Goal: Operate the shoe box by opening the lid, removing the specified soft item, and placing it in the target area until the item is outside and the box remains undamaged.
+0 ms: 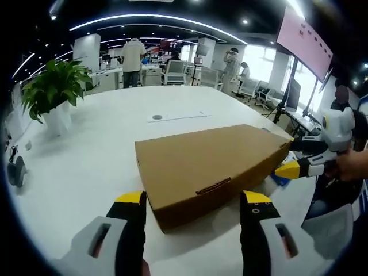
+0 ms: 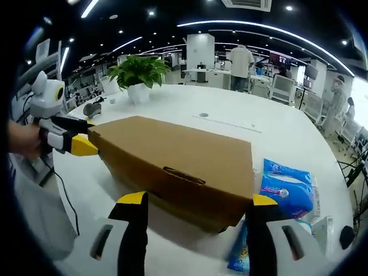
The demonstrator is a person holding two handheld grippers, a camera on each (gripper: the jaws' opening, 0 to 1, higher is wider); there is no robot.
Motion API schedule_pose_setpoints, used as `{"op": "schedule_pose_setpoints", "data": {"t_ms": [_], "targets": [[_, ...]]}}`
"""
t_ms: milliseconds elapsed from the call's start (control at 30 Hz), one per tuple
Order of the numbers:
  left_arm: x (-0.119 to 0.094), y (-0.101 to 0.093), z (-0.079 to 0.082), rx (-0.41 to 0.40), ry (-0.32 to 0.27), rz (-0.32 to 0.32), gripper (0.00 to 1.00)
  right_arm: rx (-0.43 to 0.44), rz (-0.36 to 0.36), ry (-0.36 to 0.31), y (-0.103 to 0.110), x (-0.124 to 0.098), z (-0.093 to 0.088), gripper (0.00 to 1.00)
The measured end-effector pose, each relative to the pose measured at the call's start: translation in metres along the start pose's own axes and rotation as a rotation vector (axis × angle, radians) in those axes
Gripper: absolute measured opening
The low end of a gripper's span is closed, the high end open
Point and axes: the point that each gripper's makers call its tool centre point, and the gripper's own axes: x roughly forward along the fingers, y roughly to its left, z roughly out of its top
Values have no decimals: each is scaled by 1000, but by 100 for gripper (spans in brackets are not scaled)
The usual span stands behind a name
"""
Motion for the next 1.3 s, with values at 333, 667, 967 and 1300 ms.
{"op": "schedule_pose_setpoints", "data": {"t_ms": [333, 667, 967, 1300], "targets": [[1, 4, -1, -26, -14, 11, 64, 23, 5, 13, 0, 2, -4, 68], [-6, 1, 1, -93, -31, 10, 64, 44, 18, 17, 3, -4, -6, 67], [-12, 8, -7, -360, -60, 34, 65, 304, 45, 20, 5, -11, -14, 67], [-9, 9, -24, -554, -50, 18, 76, 561, 84, 14, 4, -9, -18, 75]]}}
